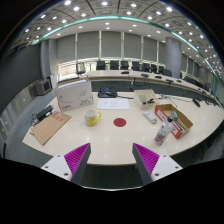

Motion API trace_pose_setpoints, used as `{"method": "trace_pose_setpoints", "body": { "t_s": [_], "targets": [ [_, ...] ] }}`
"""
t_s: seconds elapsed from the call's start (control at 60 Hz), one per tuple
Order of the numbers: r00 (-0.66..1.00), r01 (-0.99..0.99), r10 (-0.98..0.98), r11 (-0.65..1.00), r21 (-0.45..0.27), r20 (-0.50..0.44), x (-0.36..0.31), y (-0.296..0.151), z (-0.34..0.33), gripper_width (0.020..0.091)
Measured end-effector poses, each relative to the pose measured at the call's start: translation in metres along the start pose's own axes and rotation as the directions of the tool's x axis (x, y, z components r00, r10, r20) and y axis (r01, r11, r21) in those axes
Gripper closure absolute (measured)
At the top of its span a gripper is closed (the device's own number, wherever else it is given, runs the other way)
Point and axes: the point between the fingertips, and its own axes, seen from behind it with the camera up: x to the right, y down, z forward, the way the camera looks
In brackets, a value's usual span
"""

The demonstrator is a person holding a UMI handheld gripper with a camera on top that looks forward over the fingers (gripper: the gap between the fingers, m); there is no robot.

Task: Pour water

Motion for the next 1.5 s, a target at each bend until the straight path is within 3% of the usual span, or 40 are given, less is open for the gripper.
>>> {"method": "trace_pose_setpoints", "body": {
  "t_s": [0.333, 0.683, 0.75, 0.833, 0.933, 1.083, 1.267, 1.5],
  "targets": [
    [0.981, -0.089, 0.106, 0.989, 0.115, -0.161, 0.206, 0.026, 0.070, 0.0241],
    [0.983, -0.120, 0.140, 0.979, 0.165, -0.115, 0.302, 0.022, 0.217, 0.0249],
    [0.989, -0.105, 0.121, 0.980, 0.172, -0.089, 0.303, 0.022, 0.241, 0.0310],
    [0.995, -0.083, 0.094, 0.976, 0.201, -0.043, 0.297, 0.017, 0.258, 0.0522],
    [0.996, -0.054, 0.069, 0.969, 0.240, -0.055, 0.298, 0.009, 0.266, 0.0559],
    [0.994, -0.065, 0.084, 0.969, 0.239, -0.072, 0.301, 0.005, 0.270, 0.0668],
    [0.994, 0.029, -0.006, 0.975, 0.220, -0.105, 0.292, -0.010, 0.270, 0.0702],
    [0.937, 0.294, -0.230, 0.927, 0.235, -0.263, 0.258, -0.095, 0.259, 0.0704]
  ]
}}
